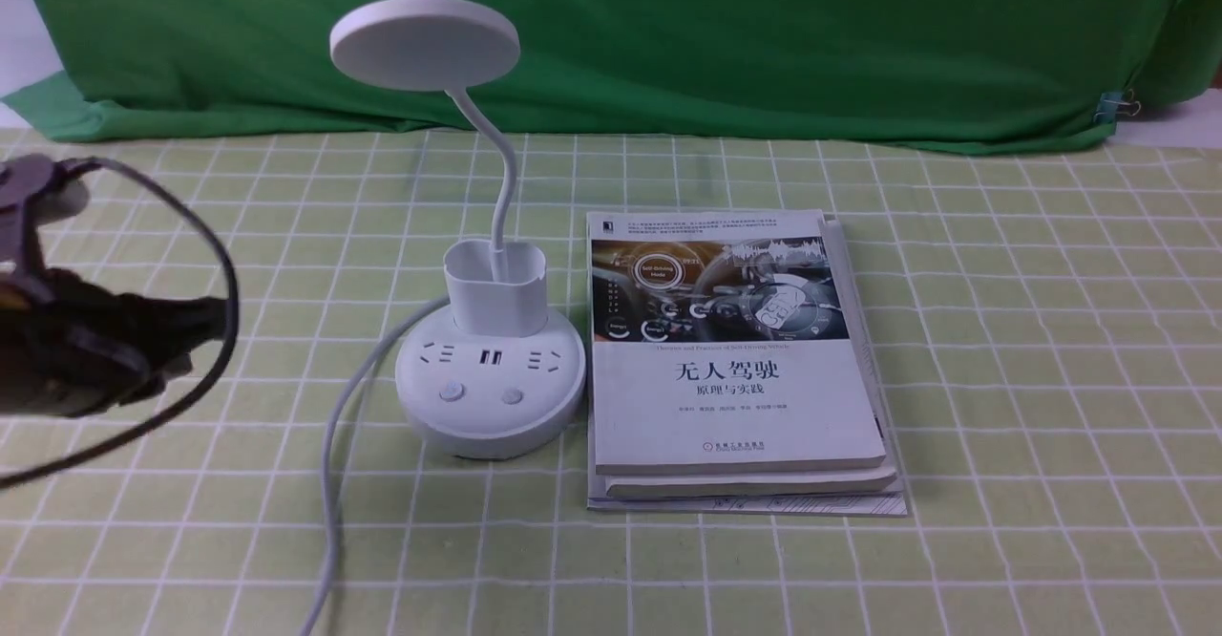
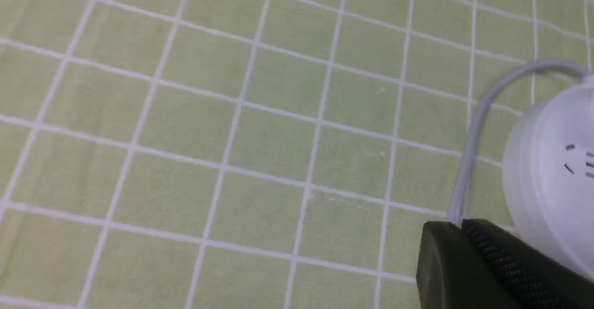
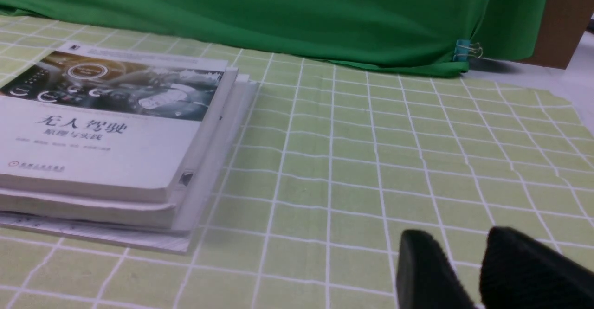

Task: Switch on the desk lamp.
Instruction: Use the left arm to press the button switch on the lamp holder

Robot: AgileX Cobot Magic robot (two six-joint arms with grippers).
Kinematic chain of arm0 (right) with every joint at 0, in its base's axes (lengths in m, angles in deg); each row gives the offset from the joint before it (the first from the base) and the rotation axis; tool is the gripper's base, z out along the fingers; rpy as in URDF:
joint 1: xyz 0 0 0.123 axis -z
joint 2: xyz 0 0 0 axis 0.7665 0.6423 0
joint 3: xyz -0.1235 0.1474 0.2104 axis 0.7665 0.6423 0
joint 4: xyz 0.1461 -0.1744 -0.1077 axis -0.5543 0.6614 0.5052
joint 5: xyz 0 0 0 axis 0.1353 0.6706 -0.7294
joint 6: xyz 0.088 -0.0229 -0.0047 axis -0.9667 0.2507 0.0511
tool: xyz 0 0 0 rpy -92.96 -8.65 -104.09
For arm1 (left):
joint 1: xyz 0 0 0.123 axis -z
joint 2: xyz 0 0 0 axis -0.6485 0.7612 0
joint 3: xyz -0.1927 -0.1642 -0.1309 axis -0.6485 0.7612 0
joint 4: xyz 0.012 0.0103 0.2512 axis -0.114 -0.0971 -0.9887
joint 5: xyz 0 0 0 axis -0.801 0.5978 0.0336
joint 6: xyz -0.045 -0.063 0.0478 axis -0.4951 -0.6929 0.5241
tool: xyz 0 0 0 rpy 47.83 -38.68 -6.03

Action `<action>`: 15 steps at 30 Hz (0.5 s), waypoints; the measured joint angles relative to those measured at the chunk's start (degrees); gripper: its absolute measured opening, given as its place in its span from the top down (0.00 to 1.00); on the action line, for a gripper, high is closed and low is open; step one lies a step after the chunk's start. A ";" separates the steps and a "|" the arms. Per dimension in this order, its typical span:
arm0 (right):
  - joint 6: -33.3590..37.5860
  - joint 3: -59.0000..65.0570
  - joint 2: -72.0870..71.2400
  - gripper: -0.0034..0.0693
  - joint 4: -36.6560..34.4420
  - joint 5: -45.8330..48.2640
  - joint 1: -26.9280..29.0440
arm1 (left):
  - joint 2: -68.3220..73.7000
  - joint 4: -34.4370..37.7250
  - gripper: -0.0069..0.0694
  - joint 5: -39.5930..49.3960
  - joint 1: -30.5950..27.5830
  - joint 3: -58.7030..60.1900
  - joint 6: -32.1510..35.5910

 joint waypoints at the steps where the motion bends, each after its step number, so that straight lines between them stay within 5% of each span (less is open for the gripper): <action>1: 0.00 0.00 0.00 0.62 0.00 0.00 0.00 | 3.68 3.75 0.88 3.93 0.27 -3.90 4.48; 6: 0.00 0.00 0.00 0.62 0.00 0.00 0.00 | 11.04 7.79 0.88 6.85 5.62 -10.42 10.13; 15: 0.00 0.00 0.00 0.62 0.00 0.00 0.00 | 23.41 -6.90 0.88 10.64 23.53 -21.82 0.89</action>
